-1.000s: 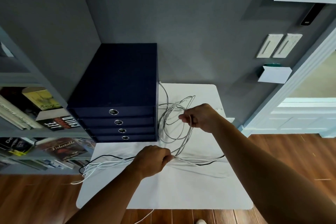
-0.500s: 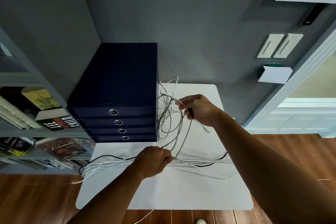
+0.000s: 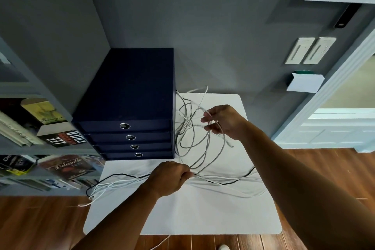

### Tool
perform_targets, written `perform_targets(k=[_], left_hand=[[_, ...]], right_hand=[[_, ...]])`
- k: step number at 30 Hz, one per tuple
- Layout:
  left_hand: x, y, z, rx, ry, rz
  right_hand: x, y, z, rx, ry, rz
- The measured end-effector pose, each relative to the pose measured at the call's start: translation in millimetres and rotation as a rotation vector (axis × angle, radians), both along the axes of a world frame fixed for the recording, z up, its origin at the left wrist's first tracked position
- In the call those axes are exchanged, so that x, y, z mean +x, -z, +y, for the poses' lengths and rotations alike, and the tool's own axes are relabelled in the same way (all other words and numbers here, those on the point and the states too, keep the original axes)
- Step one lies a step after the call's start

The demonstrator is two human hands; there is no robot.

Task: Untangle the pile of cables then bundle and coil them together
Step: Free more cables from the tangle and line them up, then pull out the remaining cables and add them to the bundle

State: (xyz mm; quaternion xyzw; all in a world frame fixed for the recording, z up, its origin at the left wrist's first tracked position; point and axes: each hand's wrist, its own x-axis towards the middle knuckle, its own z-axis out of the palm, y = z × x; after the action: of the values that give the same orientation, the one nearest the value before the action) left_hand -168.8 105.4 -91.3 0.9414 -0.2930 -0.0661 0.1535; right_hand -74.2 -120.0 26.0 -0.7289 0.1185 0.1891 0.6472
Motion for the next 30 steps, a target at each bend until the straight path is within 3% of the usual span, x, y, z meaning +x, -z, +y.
perform_targets(k=[6,11,14,19,24,27,30], left_hand=[[-3,0,0,0.005,-0.014,0.019],[-2,-4,-1,-0.010,-0.024,0.034],[-2,-5,-1,-0.010,-0.017,0.023],[-2,-6,-2,-0.030,-0.028,0.049],[-2,-4,-1,-0.030,-0.031,0.040],[-1,-3,0,-0.047,-0.032,0.041],[3,-3,0,-0.050,-0.031,0.038]], right_hand=[[11,-10,1,0.116,0.247,-0.035],[7,-7,-4,-0.026,0.086,-0.139],[3,-4,-5,0.008,0.006,-0.100],[4,-12,-3,0.108,0.010,-0.221],[4,-18,1,-0.247,-0.075,-0.043],[1,-25,4,-0.365,-0.084,-0.167],[-1,-27,6,-0.235,0.003,-0.315]])
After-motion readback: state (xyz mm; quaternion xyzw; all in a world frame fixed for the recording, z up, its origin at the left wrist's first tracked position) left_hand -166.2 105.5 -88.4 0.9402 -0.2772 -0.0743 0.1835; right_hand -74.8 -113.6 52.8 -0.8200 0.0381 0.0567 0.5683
